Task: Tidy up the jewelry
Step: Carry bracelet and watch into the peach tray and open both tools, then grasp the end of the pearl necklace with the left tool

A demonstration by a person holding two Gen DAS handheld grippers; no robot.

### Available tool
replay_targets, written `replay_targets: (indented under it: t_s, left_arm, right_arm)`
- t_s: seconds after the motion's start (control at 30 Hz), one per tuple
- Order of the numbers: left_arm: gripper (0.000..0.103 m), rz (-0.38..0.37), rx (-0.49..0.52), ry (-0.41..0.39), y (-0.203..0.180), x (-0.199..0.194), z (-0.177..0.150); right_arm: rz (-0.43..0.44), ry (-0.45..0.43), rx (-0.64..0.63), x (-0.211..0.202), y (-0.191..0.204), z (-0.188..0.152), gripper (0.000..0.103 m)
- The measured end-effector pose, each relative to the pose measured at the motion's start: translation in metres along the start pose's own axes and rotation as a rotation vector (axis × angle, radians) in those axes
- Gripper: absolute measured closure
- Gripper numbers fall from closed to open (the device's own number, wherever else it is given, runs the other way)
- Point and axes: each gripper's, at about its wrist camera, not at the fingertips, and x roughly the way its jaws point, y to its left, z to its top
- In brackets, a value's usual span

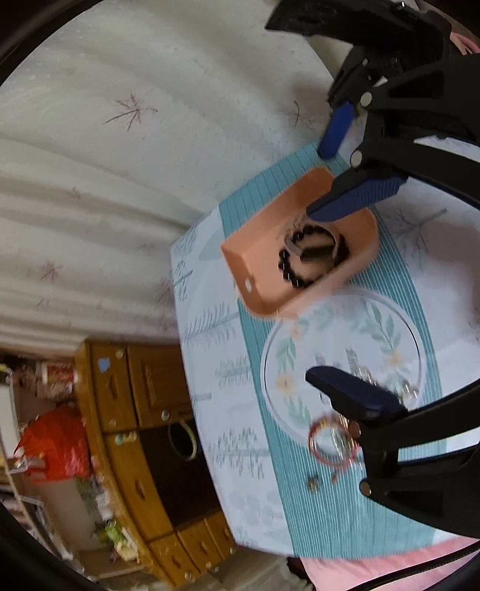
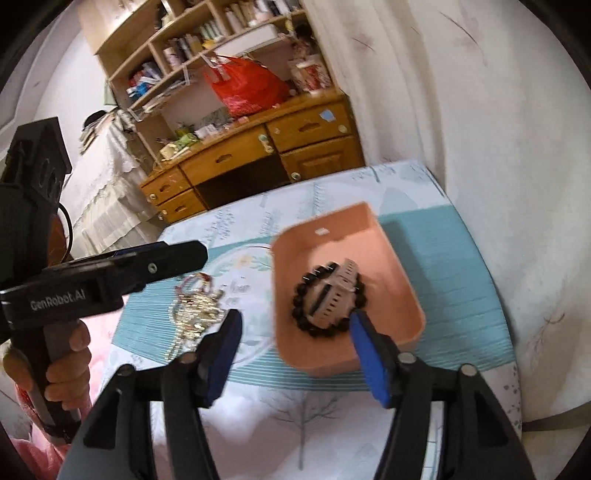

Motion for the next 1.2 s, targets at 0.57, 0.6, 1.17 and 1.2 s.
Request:
replay_targets:
  t_s: [0.57, 0.6, 1.17, 1.2]
  left_arm:
    - [0.02, 0.256, -0.159, -0.016, 0.114, -0.069, -0.074]
    - [0.02, 0.251, -0.168, -0.012, 0.123, -0.068, -0.079]
    - [0.02, 0.056, -0.077, 0.052, 0.162, 0.005, -0.11]
    - [0.02, 0.04, -0.072, 0.058, 0.16, 0.011, -0.111]
  right_arm:
    - [0.037, -0.016, -0.188, 0.008, 0.102, -0.017, 0.032]
    - [0.042, -0.005, -0.194, 0.012, 0.106, -0.019, 0.032]
    - [0.061, 0.15, -0.395, 0.117, 0.126, -0.037, 0.032]
    - [0.068, 0.168, -0.42, 0.123, 0.126, -0.039, 0.032]
